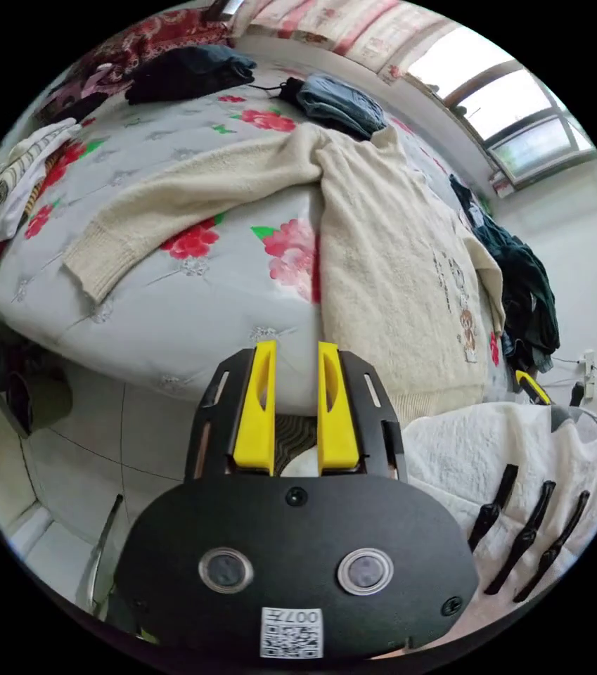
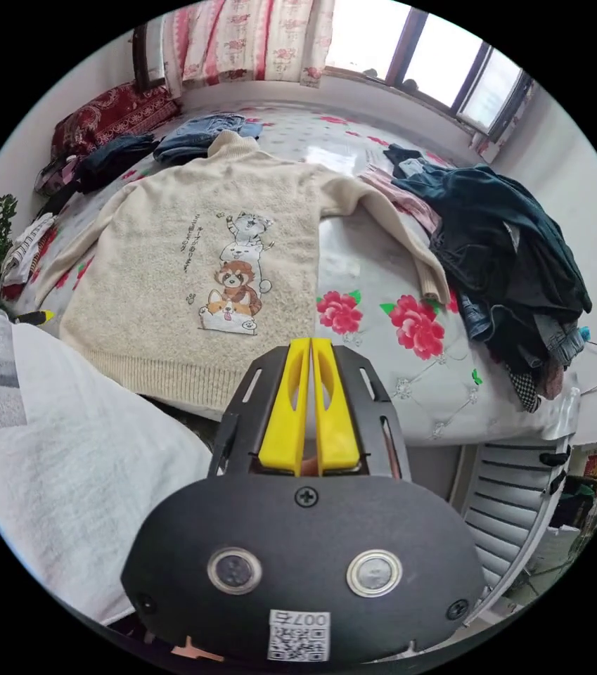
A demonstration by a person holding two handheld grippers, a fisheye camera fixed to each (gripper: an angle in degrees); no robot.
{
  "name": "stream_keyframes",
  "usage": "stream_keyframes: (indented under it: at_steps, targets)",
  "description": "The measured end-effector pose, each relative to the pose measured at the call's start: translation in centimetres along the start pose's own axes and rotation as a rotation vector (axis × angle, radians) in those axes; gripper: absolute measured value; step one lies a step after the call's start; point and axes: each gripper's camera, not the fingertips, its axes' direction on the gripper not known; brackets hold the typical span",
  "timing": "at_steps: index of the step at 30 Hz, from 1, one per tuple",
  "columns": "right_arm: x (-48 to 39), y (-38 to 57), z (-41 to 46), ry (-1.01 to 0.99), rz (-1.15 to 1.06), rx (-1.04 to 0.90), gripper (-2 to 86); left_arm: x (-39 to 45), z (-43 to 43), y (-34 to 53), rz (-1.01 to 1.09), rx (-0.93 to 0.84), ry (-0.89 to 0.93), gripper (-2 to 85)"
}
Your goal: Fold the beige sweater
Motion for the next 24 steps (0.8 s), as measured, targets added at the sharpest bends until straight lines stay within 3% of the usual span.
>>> stream_keyframes:
  at_steps: [6, 9, 11, 13, 15, 16, 19, 21, 24]
  targets:
    - [-6.8, -4.3, 6.7, -0.175, -0.095, -0.119, 0.9, -9.1, -5.1, -4.5, -0.231, 0.181, -0.167, 13.7]
    - [-9.9, -5.3, 11.6, -0.265, -0.107, -0.271, 0.9, -12.6, -5.2, -7.2, -0.308, 0.168, -0.218, 15.6]
    - [-10.9, -4.5, 11.1, -0.192, -0.137, -0.183, 0.9, -14.7, -4.3, -8.4, -0.37, 0.124, -0.215, 15.7]
    - [-12.2, -3.6, 11.3, -0.102, -0.246, -0.166, 0.9, -16.4, -2.9, -9.2, -0.418, 0.06, -0.217, 13.9]
    - [-12.0, -4.0, 11.4, -0.1, -0.238, -0.184, 1.0, -17.3, -3.1, -9.9, -0.442, 0.084, -0.326, 0.9]
    - [-11.4, -4.4, 11.5, -0.117, -0.185, -0.206, 1.0, -17.8, -3.0, -10.1, -0.454, 0.068, -0.338, 0.5]
    - [-10.2, -4.6, 11.7, -0.149, -0.043, -0.204, 1.0, -21.0, -5.1, -11.3, -0.425, 0.118, -0.148, -0.7]
    - [-9.8, -4.1, 11.6, -0.151, 0.005, -0.182, 1.0, -24.1, -9.9, -11.7, -0.446, 0.314, 0.066, -0.9]
    - [-9.7, -3.5, 11.5, -0.135, 0.019, -0.163, 1.1, -28.1, -17.3, -11.5, -0.486, 0.588, 0.225, -0.9]
